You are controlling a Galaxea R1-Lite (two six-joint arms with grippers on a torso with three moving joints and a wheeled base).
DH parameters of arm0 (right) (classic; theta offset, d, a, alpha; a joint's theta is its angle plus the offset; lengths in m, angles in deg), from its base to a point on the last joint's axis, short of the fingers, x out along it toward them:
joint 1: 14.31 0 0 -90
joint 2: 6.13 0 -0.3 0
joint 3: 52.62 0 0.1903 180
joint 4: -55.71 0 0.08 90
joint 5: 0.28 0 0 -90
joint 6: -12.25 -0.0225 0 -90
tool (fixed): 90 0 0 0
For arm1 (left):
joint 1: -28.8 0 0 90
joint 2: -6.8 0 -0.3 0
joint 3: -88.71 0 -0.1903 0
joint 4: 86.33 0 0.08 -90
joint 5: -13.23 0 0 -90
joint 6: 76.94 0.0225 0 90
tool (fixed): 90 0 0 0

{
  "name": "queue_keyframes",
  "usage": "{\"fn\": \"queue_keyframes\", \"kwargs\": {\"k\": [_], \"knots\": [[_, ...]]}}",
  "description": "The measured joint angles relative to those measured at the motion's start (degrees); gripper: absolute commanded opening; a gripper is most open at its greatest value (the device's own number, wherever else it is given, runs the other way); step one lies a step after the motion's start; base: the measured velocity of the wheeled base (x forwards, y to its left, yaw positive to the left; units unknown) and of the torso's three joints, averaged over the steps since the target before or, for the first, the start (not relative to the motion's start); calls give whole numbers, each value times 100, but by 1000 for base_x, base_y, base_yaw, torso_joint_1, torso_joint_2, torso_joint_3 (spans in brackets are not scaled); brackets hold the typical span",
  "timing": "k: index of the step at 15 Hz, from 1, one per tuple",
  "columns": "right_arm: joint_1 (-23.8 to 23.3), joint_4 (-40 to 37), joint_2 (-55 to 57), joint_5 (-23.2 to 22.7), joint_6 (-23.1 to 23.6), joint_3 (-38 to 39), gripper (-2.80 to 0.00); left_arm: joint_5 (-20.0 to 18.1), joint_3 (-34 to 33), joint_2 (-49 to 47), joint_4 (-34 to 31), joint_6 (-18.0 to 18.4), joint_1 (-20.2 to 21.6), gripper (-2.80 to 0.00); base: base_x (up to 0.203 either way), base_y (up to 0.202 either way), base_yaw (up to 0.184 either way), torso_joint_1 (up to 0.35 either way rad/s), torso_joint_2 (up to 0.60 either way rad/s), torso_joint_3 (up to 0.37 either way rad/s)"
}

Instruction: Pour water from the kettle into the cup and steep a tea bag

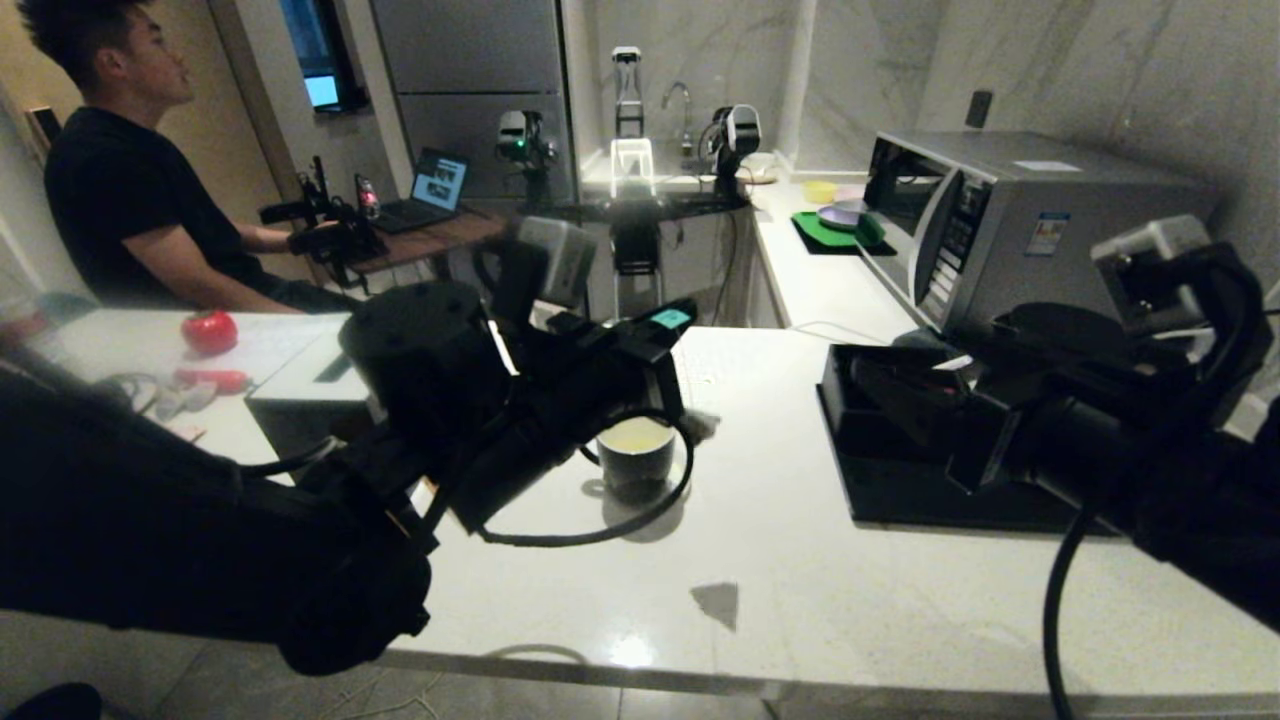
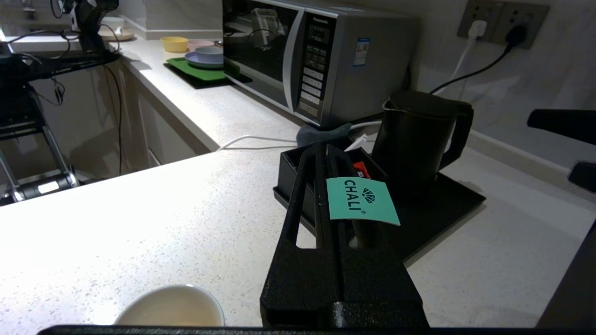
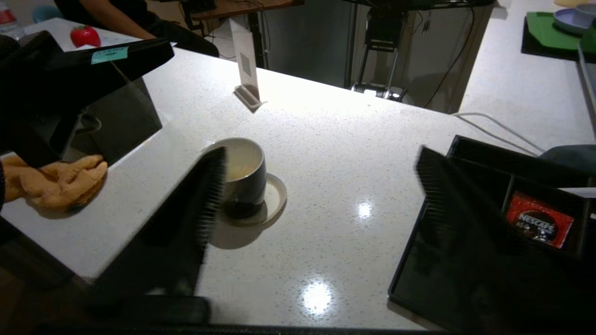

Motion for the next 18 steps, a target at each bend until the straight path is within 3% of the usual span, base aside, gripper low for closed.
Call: {"fn": "queue_keyframes", "kwargs": {"k": [7,18], "knots": [[-377,3,-41,9,3,7,-280,-8,0,-7,0,3,0,-280,0,0,0,0,0,0],[-2270,498,-83,4,60,186,-280,-2,-6,-20,-2,-2,13,-280,0,0,0,0,0,0]]}}
